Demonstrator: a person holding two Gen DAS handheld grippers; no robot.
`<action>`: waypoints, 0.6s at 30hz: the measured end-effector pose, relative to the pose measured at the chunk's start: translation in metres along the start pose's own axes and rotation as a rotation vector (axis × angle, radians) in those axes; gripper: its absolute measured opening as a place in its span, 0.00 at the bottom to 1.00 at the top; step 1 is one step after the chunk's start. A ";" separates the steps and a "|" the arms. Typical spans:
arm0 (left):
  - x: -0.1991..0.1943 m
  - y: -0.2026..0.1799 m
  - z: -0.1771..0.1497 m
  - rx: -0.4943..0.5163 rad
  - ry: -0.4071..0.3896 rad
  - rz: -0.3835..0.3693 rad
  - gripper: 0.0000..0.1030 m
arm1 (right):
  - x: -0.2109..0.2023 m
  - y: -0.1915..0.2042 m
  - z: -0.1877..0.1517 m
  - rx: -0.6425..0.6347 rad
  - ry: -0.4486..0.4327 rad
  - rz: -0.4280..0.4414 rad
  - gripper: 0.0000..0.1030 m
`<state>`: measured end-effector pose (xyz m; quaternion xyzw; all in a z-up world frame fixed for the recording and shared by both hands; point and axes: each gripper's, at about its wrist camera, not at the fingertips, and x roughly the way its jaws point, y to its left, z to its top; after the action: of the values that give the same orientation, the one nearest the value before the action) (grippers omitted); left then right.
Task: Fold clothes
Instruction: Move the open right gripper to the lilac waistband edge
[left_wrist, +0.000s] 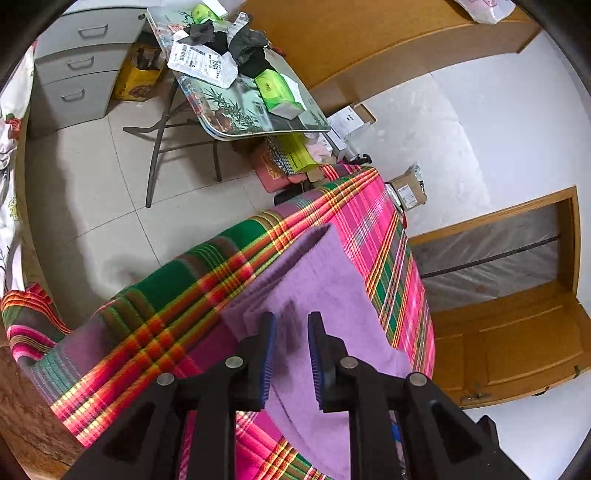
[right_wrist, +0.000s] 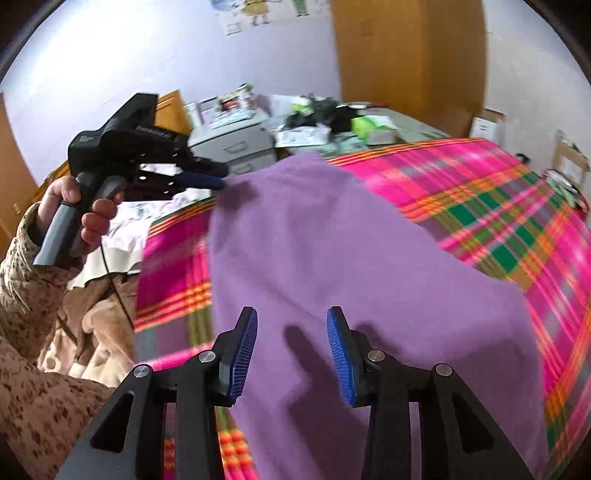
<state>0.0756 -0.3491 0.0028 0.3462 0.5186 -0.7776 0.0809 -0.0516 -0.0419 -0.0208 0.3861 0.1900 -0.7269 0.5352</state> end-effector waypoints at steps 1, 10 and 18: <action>-0.004 0.004 0.001 -0.010 -0.014 -0.010 0.17 | 0.006 0.004 0.003 -0.005 0.007 0.011 0.40; 0.001 0.017 -0.003 -0.015 0.015 -0.100 0.39 | 0.030 0.022 0.010 -0.001 0.013 0.026 0.52; 0.006 0.016 -0.007 -0.004 0.031 -0.010 0.41 | 0.033 0.020 0.008 0.041 -0.007 0.043 0.63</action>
<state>0.0822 -0.3489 -0.0143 0.3553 0.5231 -0.7716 0.0696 -0.0399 -0.0749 -0.0382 0.3983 0.1649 -0.7204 0.5433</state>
